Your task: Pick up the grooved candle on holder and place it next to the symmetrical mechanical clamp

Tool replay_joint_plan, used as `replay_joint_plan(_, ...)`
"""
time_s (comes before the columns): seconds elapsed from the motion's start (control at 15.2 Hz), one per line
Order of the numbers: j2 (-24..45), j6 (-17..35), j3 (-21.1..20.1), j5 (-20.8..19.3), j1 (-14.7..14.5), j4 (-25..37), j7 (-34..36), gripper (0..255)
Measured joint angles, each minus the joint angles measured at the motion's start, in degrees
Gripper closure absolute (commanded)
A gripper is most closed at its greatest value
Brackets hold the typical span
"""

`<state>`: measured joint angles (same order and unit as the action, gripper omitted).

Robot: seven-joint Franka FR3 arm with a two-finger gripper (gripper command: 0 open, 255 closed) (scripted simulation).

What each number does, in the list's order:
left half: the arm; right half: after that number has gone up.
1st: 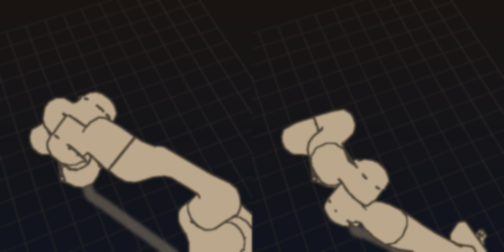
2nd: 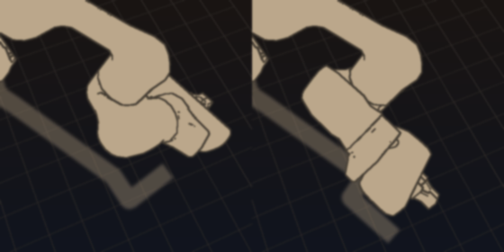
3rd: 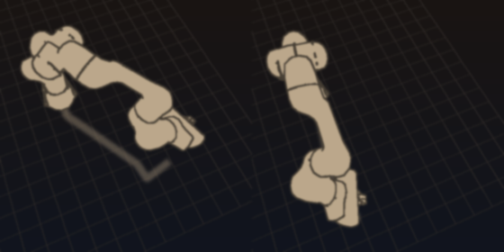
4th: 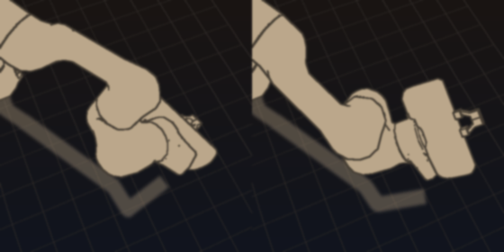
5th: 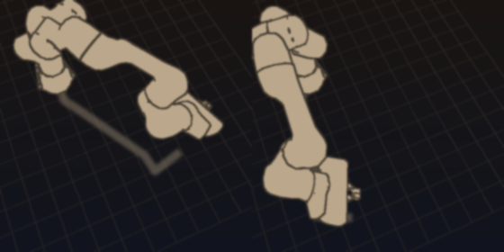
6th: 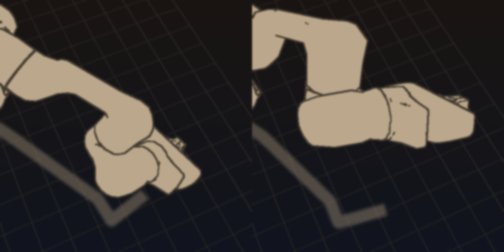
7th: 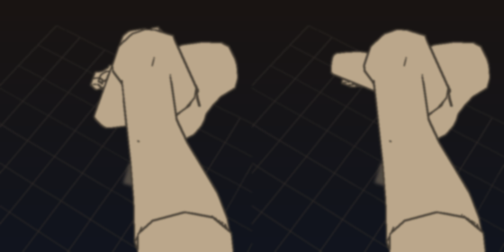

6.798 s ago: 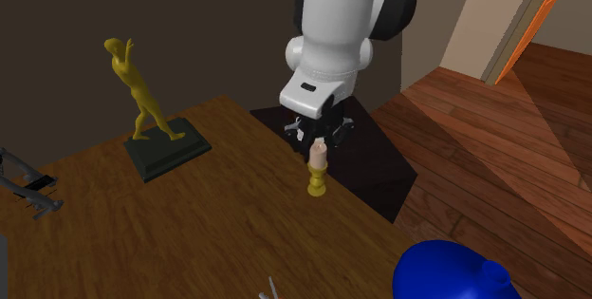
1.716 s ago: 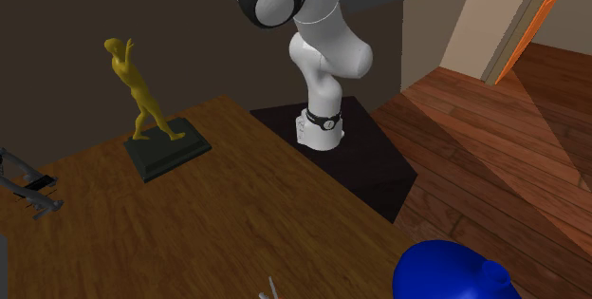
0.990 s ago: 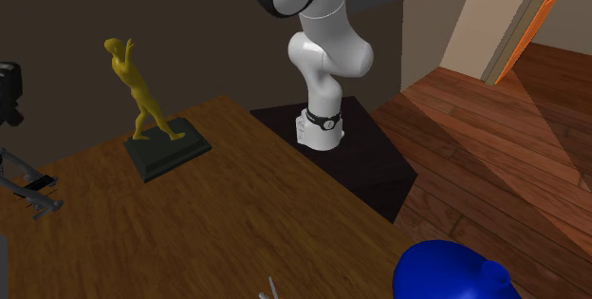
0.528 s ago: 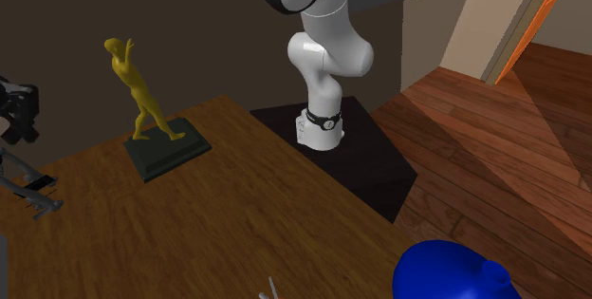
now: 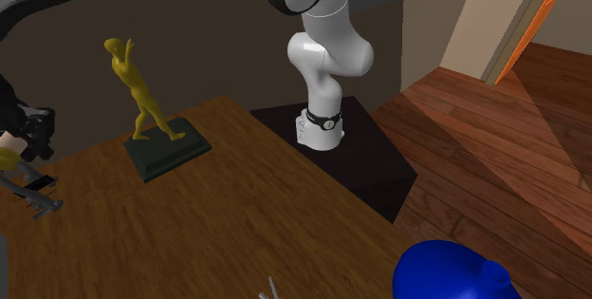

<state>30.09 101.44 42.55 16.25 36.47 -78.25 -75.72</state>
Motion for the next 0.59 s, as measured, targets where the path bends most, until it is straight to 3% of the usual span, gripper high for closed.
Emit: replay_joint_plan(0.59,1.0,6.5,-0.6,0.9,-0.7,-5.8,-0.5,255)
